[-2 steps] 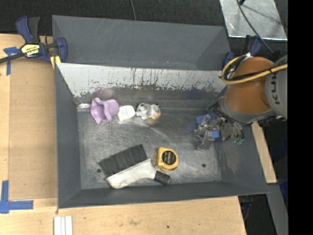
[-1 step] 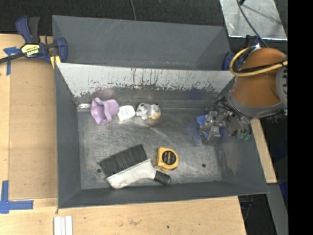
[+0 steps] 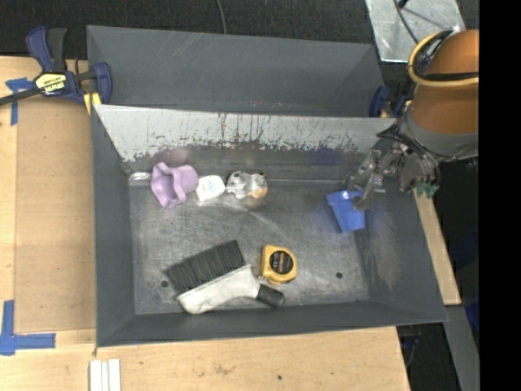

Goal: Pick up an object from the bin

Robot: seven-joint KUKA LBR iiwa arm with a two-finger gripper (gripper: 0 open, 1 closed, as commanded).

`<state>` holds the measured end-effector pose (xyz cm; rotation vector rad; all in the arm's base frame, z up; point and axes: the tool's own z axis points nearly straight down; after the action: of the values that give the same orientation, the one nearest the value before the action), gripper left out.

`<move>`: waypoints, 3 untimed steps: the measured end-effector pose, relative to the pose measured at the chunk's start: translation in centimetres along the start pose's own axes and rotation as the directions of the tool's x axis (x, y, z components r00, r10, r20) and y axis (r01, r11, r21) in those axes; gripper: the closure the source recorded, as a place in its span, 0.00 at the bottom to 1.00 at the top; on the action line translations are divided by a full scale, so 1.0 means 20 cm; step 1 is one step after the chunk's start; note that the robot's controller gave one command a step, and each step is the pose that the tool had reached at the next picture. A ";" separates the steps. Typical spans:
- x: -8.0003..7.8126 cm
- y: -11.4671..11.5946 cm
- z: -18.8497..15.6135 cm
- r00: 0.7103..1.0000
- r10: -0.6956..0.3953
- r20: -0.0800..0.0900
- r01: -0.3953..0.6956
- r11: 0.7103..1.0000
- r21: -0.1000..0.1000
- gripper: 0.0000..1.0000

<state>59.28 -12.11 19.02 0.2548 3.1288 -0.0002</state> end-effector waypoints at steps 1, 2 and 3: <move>-0.01 -0.08 -0.33 1.000 -0.013 0.000 0.013 1.000 0.000 1.00; 0.12 -0.09 -0.41 0.997 0.074 0.004 -0.074 0.997 0.000 1.00; 0.08 -0.02 -0.15 0.990 0.141 0.009 -0.141 0.990 -0.001 1.00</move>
Offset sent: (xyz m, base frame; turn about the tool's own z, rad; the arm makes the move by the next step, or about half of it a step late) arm -0.0322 -0.0100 0.0822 0.0804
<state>57.61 -12.23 22.06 0.4734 3.0943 -0.0006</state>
